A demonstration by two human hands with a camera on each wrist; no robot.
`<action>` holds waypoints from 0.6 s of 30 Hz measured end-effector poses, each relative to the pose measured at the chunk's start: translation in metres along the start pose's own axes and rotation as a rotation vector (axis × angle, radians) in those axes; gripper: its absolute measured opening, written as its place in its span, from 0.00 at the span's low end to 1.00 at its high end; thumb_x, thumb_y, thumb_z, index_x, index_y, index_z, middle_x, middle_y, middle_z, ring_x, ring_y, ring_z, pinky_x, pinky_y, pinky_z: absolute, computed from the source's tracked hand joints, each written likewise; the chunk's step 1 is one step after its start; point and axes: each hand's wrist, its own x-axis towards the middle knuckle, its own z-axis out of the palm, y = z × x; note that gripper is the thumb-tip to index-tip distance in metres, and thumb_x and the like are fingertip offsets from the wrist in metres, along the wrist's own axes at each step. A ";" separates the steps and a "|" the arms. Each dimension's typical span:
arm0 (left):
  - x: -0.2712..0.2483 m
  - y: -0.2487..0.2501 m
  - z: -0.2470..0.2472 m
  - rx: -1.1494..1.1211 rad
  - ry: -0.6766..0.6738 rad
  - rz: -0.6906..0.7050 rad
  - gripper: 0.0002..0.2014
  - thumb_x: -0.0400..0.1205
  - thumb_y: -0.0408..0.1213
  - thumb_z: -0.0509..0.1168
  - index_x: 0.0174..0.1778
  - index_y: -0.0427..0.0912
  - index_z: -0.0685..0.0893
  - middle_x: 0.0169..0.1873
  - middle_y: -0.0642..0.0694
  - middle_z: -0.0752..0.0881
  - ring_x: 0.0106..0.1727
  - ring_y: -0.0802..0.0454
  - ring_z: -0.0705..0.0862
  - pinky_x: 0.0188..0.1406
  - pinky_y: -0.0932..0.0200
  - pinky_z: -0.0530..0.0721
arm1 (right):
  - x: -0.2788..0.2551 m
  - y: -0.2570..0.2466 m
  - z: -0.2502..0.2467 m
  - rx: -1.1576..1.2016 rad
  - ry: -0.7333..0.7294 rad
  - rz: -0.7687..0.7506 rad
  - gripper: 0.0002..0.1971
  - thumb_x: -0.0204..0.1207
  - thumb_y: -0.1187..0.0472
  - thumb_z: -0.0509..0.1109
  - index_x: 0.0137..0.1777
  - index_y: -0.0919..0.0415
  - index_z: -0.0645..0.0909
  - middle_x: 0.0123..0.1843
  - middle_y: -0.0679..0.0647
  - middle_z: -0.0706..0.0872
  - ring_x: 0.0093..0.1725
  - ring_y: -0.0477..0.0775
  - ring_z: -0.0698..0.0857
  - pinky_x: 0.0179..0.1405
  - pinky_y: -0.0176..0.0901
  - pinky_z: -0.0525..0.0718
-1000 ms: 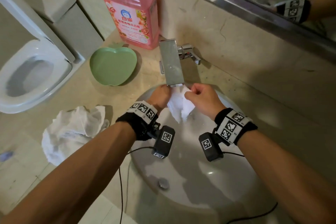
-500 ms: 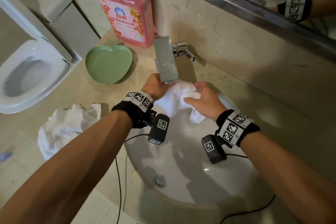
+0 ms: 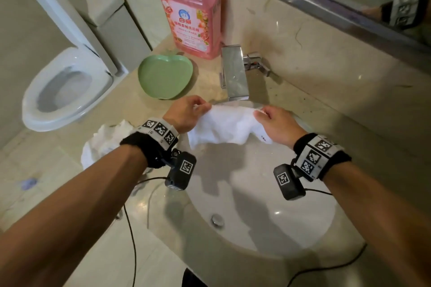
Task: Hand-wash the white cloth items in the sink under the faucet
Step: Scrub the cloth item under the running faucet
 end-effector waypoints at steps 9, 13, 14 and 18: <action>0.009 0.006 0.025 -0.209 -0.144 -0.115 0.19 0.87 0.45 0.64 0.68 0.38 0.82 0.63 0.39 0.85 0.50 0.40 0.89 0.52 0.42 0.90 | -0.007 -0.022 -0.014 0.105 0.243 0.005 0.15 0.86 0.43 0.60 0.47 0.52 0.78 0.36 0.44 0.80 0.34 0.42 0.77 0.28 0.40 0.66; 0.021 0.020 0.039 -0.138 -0.093 -0.031 0.15 0.87 0.49 0.62 0.60 0.43 0.85 0.57 0.41 0.88 0.53 0.44 0.87 0.60 0.44 0.85 | -0.008 -0.018 -0.021 0.172 0.290 0.025 0.14 0.85 0.44 0.62 0.48 0.53 0.79 0.38 0.45 0.83 0.36 0.44 0.81 0.29 0.39 0.70; 0.023 0.022 0.041 -0.114 -0.074 -0.014 0.13 0.87 0.49 0.61 0.57 0.45 0.85 0.56 0.43 0.88 0.53 0.46 0.86 0.58 0.48 0.83 | -0.008 -0.015 -0.023 0.196 0.298 0.031 0.14 0.85 0.44 0.63 0.49 0.54 0.80 0.39 0.46 0.84 0.37 0.46 0.82 0.29 0.40 0.71; 0.030 0.024 0.038 -0.126 -0.038 0.027 0.09 0.87 0.46 0.62 0.49 0.48 0.86 0.49 0.46 0.89 0.51 0.44 0.87 0.57 0.46 0.84 | -0.004 -0.005 -0.028 0.235 0.309 0.052 0.15 0.85 0.45 0.64 0.51 0.57 0.82 0.43 0.51 0.87 0.42 0.53 0.85 0.35 0.42 0.78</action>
